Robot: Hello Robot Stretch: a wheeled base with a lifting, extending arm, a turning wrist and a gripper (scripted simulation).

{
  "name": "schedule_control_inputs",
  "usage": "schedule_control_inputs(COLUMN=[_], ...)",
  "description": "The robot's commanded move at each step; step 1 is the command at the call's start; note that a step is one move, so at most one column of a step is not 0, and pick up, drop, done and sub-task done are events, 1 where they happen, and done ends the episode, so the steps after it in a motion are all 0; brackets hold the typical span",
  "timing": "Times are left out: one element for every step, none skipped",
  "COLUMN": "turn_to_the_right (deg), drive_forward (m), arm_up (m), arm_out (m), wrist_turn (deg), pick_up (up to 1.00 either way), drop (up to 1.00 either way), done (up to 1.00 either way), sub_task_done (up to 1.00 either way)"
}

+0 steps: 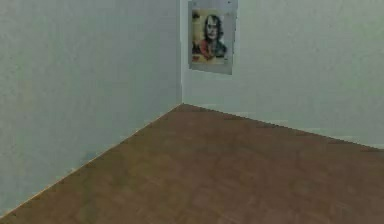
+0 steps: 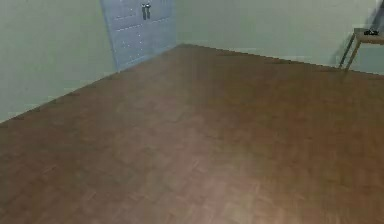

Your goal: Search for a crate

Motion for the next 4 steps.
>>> schedule_control_inputs(turn_to_the_right=[45.0,45.0,30.0,0.0], drive_forward=[0.0,0.0,0.0,1.0], arm_up=[0.0,0.0,0.0,0.0], arm_out=[0.0,0.0,0.0,0.0], wrist_turn=[0.0,0.0,0.0,0.0], pick_up=[0.0,0.0,0.0,0.0], drop=[0.0,0.0,0.0,0.0], done=[0.0,0.0,0.0,0.0], sub_task_done=[0.0,0.0,0.0,0.0])
